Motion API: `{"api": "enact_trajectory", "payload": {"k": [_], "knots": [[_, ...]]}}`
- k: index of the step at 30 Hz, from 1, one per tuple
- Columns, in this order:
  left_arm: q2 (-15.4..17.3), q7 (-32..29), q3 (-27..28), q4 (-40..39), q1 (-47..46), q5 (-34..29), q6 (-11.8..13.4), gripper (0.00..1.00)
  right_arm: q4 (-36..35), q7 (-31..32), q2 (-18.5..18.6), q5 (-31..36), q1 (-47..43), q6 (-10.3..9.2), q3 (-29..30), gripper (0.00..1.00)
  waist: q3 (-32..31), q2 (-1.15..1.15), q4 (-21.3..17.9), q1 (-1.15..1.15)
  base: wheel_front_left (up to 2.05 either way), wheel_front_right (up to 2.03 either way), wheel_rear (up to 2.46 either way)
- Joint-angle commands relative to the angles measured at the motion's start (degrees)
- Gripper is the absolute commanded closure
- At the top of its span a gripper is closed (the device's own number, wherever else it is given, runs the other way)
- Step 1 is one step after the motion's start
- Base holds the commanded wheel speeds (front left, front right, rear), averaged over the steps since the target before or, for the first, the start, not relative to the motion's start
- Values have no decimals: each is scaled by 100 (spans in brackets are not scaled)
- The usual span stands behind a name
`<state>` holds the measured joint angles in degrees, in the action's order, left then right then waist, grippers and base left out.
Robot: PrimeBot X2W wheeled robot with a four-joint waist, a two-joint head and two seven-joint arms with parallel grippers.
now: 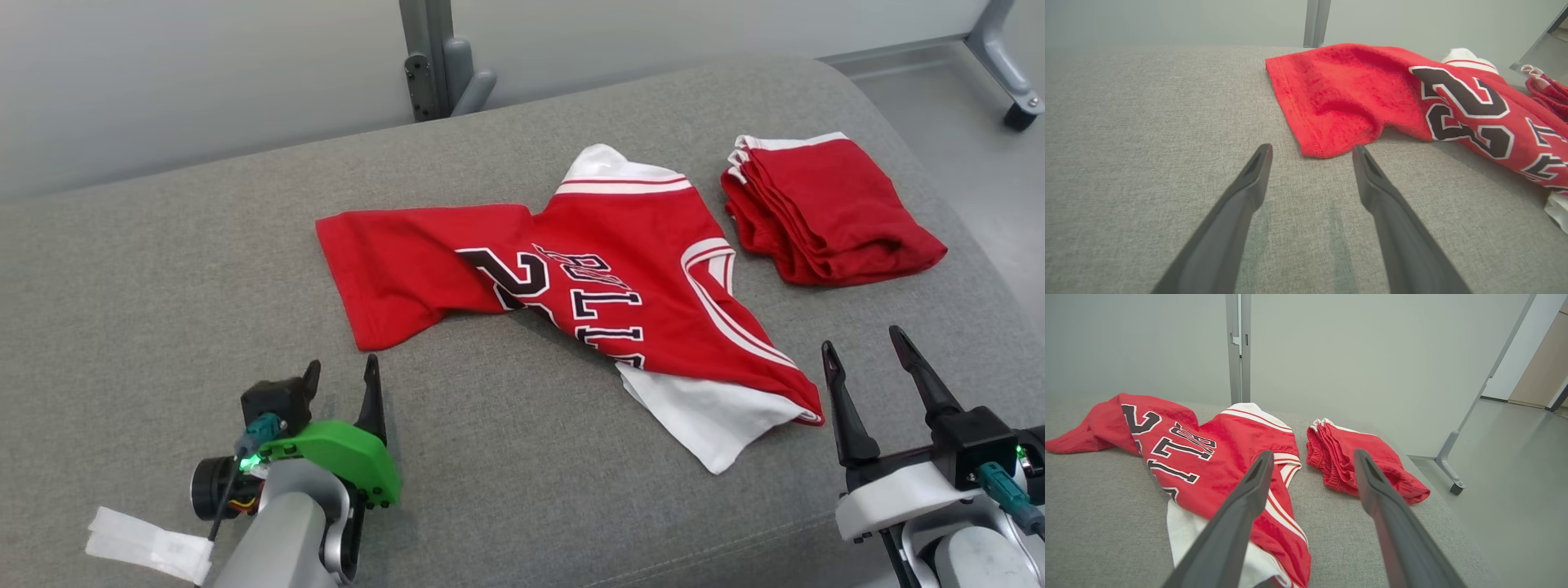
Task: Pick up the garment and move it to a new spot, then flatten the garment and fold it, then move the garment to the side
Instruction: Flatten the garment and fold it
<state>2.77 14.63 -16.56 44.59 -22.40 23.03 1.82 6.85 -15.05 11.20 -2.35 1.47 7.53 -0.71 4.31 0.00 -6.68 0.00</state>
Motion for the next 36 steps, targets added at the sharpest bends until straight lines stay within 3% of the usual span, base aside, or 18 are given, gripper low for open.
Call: {"api": "enact_trajectory", "payload": {"k": [1,12,20,23,24,25,36], "knots": [[25,0,46,159,-219,131,-10,0,-83,-20,-31,0,75,-9,-34,0,282,0,-266,0,0,0,0],[49,-12,191,1693,-1278,556,-39,0,-348,-21,-191,36,265,-9,-78,0,787,0,-678,0,0,0,0],[55,7,209,2095,-1518,568,-146,2,-388,-22,-220,60,330,-9,-50,0,870,0,-739,0,0,0,0],[67,29,207,2110,-1587,512,-175,76,-390,-22,-231,66,351,-9,-52,0,888,0,-744,0,0,0,0],[86,32,219,2032,-1610,481,-154,94,-390,-22,-233,69,357,-9,-44,0,893,0,-740,0,0,0,0],[107,35,238,1911,-1624,431,-120,100,-400,-22,-235,73,364,-9,-32,0,896,0,-730,0,0,0,0],[266,44,819,-497,-962,-261,-139,100,-437,-22,-309,100,185,-9,211,0,548,0,-317,0,0,0,0]]}}
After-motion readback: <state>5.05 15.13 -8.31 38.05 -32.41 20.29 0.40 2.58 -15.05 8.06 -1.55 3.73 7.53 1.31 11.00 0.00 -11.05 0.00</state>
